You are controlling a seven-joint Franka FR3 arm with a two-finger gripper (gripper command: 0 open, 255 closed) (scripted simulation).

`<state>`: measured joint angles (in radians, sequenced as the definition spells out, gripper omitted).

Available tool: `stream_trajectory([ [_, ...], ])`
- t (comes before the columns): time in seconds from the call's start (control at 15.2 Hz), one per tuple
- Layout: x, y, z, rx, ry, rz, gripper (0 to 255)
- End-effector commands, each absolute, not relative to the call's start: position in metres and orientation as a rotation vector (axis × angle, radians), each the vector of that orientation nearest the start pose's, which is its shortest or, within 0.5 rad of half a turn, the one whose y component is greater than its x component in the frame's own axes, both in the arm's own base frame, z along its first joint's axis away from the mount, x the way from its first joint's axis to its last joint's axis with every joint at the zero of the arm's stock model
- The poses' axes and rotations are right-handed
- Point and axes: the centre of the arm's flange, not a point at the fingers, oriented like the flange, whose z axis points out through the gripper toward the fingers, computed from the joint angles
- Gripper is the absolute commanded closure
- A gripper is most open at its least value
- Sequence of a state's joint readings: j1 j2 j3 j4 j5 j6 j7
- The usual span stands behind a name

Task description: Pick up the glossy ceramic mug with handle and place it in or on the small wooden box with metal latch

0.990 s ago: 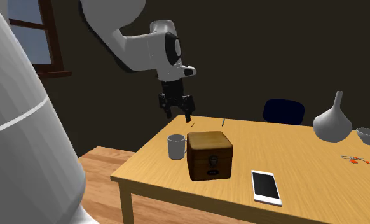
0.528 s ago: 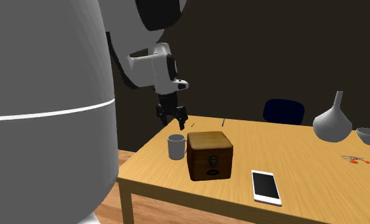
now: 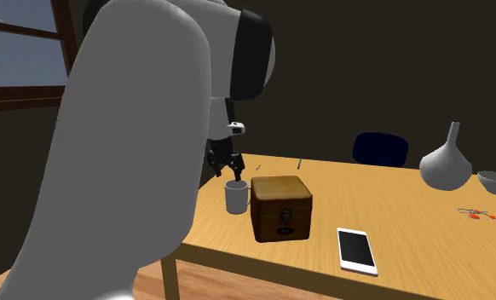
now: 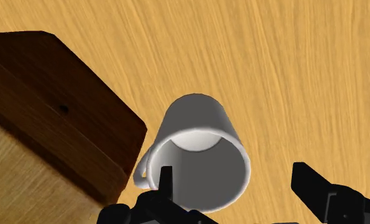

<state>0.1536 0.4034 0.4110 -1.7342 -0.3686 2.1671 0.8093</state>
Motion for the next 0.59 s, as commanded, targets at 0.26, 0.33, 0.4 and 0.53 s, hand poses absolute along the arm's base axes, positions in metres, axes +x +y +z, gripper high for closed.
stream_trajectory([
  [0.26, 0.596, 0.333, 0.333, -3.208, 0.132, -0.243, 0],
  [0.33, 0.596, 0.332, 0.328, -3.208, 0.132, -0.243, 0],
  [0.4, 0.597, 0.332, 0.323, -3.208, 0.132, -0.243, 0],
  [0.53, 0.598, 0.331, 0.315, -3.208, 0.132, -0.243, 0],
])
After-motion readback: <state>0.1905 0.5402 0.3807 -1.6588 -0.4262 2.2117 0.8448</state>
